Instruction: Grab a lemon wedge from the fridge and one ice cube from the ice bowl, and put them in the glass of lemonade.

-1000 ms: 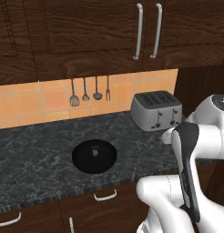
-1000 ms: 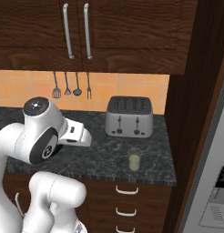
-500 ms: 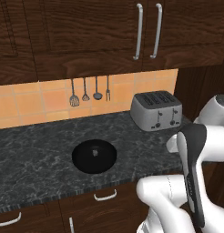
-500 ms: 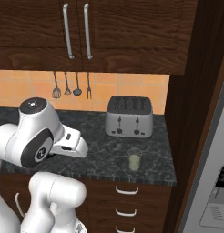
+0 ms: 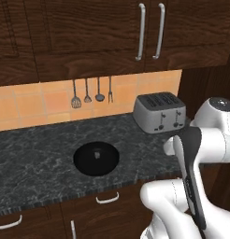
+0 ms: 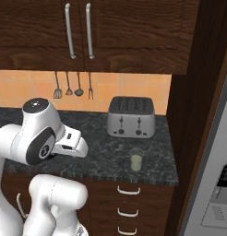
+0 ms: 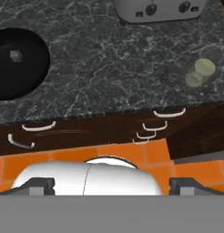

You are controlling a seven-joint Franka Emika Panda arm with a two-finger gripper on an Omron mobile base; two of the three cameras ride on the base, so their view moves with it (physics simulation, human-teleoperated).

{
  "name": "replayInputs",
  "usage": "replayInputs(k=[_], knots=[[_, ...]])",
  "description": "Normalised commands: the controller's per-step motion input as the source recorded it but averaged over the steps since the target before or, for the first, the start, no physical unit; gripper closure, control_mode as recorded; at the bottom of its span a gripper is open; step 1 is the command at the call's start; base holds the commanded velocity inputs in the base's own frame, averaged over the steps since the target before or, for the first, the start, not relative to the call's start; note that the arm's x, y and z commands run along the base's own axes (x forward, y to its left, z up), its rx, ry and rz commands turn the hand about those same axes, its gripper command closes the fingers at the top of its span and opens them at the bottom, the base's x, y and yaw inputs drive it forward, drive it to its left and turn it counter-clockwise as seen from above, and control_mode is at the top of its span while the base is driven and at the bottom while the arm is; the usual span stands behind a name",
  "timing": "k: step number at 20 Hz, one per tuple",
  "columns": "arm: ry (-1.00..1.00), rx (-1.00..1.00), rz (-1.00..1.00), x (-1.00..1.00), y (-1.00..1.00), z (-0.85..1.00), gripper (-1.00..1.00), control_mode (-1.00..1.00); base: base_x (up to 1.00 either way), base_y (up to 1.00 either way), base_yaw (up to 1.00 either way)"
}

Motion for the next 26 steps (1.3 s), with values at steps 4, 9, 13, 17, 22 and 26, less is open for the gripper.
replayInputs(k=[4,9,13,17,22,26], knots=[[0.00,0.00,0.00,0.00,0.00,0.00,-1.00,1.00,-0.89,-0.03,-0.01],[0.00,0.00,0.00,0.00,0.00,0.00,-1.00,1.00,-0.69,-0.39,-0.01],[0.00,0.00,0.00,0.00,0.00,0.00,-1.00,1.00,-0.12,-0.90,0.00],[0.00,0.00,0.00,0.00,0.00,0.00,-1.00,1.00,0.00,-1.00,0.00],[0.00,0.00,0.00,0.00,0.00,0.00,-1.00,1.00,-0.17,-0.96,0.00],[0.00,0.00,0.00,0.00,0.00,0.00,-1.00,1.00,-0.37,-0.87,0.00]])
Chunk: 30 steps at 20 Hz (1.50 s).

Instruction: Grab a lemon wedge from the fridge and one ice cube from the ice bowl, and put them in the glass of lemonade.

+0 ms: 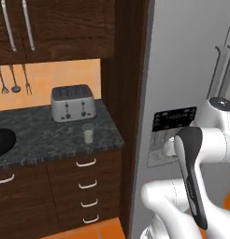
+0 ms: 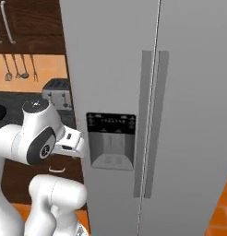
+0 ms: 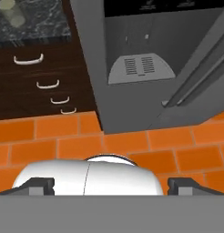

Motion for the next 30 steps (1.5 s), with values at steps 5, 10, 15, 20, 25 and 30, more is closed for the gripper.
replayInputs(k=[5,10,15,20,25,30], knots=[[0.00,0.00,0.00,0.00,0.00,0.00,-1.00,1.00,-0.49,-0.85,0.00],[0.00,0.00,0.00,0.00,0.00,0.00,-1.00,1.00,-0.42,-0.67,0.00],[0.00,0.00,0.00,0.00,0.00,0.00,-1.00,1.00,-0.26,-0.33,0.00],[0.00,0.00,0.00,0.00,0.00,0.00,-1.00,1.00,-0.35,-0.29,0.01],[0.00,0.00,0.00,0.00,0.00,0.00,-1.00,1.00,-0.41,-0.30,0.14],[0.00,0.00,0.00,0.00,0.00,0.00,-1.00,1.00,-0.18,-0.34,0.21]])
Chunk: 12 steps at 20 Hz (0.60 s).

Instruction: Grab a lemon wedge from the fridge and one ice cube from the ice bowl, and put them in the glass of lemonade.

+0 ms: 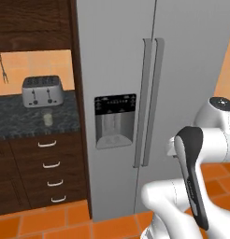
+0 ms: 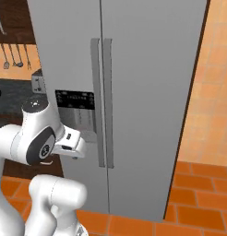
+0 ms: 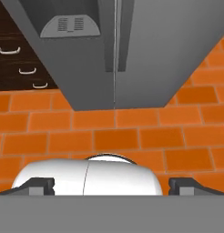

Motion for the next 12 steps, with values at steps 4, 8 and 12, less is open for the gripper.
replayInputs(k=[4,8,12], knots=[[0.00,0.00,0.00,0.00,0.00,0.00,-1.00,1.00,0.00,-0.57,0.16],[0.00,0.00,0.00,0.00,0.00,0.00,-1.00,1.00,0.00,-0.37,0.05],[0.00,0.00,0.00,0.00,0.00,0.00,-1.00,1.00,0.00,0.00,0.00]])
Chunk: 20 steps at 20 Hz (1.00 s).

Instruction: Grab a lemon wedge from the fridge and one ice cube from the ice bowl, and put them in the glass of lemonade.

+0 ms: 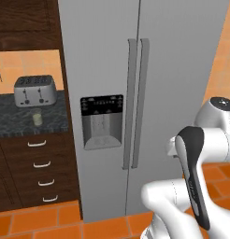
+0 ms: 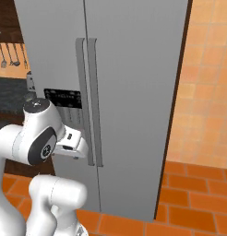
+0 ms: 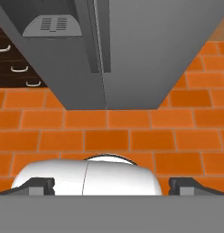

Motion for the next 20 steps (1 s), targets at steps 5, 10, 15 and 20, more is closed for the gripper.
replayInputs(k=[5,10,15,20], knots=[[0.00,0.00,0.00,0.00,0.00,0.00,-1.00,1.00,0.00,0.00,0.00],[0.00,0.00,0.00,0.00,0.00,0.00,-1.00,1.00,0.00,0.00,0.00],[0.00,0.00,0.00,0.00,0.00,0.00,-1.00,1.00,0.06,0.00,0.00],[0.00,0.00,0.00,0.00,0.00,0.00,-1.00,1.00,0.46,0.00,0.00]])
